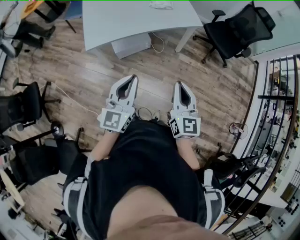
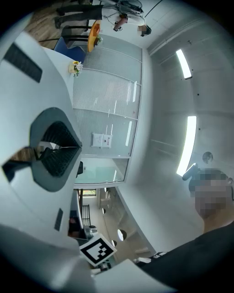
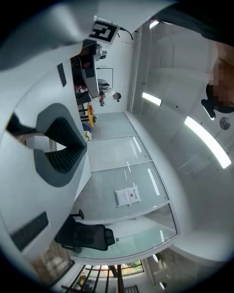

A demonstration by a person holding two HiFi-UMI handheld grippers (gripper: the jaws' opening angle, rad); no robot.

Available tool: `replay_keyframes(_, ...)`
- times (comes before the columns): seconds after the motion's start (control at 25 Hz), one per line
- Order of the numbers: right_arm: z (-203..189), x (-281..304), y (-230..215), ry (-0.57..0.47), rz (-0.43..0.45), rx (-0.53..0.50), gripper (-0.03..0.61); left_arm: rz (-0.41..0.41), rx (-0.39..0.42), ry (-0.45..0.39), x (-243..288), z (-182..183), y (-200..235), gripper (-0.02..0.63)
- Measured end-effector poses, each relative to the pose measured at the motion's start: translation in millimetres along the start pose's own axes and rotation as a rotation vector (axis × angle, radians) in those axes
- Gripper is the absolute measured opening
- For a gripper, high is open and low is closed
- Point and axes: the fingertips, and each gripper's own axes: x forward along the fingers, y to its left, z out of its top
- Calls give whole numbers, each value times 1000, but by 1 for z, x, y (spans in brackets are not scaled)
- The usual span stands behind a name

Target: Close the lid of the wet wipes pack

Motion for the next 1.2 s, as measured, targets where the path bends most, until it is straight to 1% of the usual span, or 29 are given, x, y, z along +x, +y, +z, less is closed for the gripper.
replay_keyframes(0.16, 0, 3, 2, -3, 0, -6, 21, 1, 10, -9, 0, 0, 4, 25)
replay_keyframes(0.48, 1, 8, 4, -3, 1, -10, 21, 0, 3, 5, 1, -1, 7, 25)
replay_keyframes(0.64, 10, 14, 7, -47, 2, 13, 21, -2, 1, 5, 3, 0, 15, 25)
replay_keyframes(0.72, 11, 17, 11, -58, 2, 17, 21, -4, -2, 3, 1, 0, 21, 25)
replay_keyframes(0.88, 10, 29, 22, -46, -13, -4, 23, -10, -4, -5, -2, 1, 36, 25)
replay_keyframes(1.2, -3, 66, 48, -17, -49, -5, 21, -35, -46, 13, -3, -6, 83, 25)
